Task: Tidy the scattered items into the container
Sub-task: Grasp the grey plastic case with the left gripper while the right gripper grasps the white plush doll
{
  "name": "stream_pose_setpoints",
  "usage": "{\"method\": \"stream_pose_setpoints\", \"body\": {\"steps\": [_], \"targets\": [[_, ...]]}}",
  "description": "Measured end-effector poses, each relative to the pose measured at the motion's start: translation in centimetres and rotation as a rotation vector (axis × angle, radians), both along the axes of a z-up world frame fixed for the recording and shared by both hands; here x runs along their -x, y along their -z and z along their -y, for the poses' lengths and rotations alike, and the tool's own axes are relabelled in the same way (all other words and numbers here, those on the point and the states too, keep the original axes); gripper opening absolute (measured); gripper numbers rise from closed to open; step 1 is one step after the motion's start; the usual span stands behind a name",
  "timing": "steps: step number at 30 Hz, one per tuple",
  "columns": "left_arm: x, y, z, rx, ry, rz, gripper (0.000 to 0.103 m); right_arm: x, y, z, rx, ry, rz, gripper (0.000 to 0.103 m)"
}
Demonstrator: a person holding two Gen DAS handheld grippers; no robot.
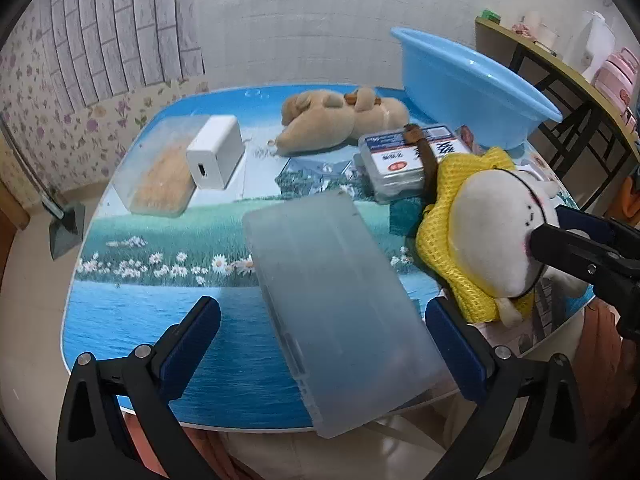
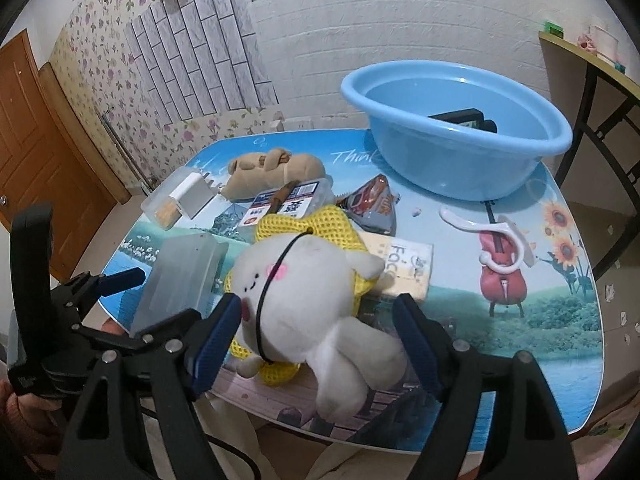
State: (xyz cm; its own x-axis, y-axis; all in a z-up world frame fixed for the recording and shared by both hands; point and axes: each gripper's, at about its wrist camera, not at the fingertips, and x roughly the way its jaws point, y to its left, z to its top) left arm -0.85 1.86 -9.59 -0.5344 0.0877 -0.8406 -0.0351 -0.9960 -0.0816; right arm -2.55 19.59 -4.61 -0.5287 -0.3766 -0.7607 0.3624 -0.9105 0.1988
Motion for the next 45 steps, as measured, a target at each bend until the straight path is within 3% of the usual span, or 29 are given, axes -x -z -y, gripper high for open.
{"method": "stream_pose_setpoints", "body": {"steps": [2,4,12,45], "targets": [[0.3,0.4,0.3,0.005,-0.019,0.018,0.103,0.1,0.2,0.0,0.002,0.0,0.005,0.078],[0.3,0.7,0.3,0.081,-0.039,0.013,0.103,0.2,0.3,0.0,0.014,-0.002,0.011,0.079],[-0.2,0.5,0.3,0.073,-0.044,-0.023,0.103,0.3,0.7,0.5,0.016,-0.017,0.028,0.083],[-0.3,0.7,0.6,0.069,-0.044,-0.022,0.103,0.6,1.1,1.0,0.02,-0.031,0.048,0.083]]}}
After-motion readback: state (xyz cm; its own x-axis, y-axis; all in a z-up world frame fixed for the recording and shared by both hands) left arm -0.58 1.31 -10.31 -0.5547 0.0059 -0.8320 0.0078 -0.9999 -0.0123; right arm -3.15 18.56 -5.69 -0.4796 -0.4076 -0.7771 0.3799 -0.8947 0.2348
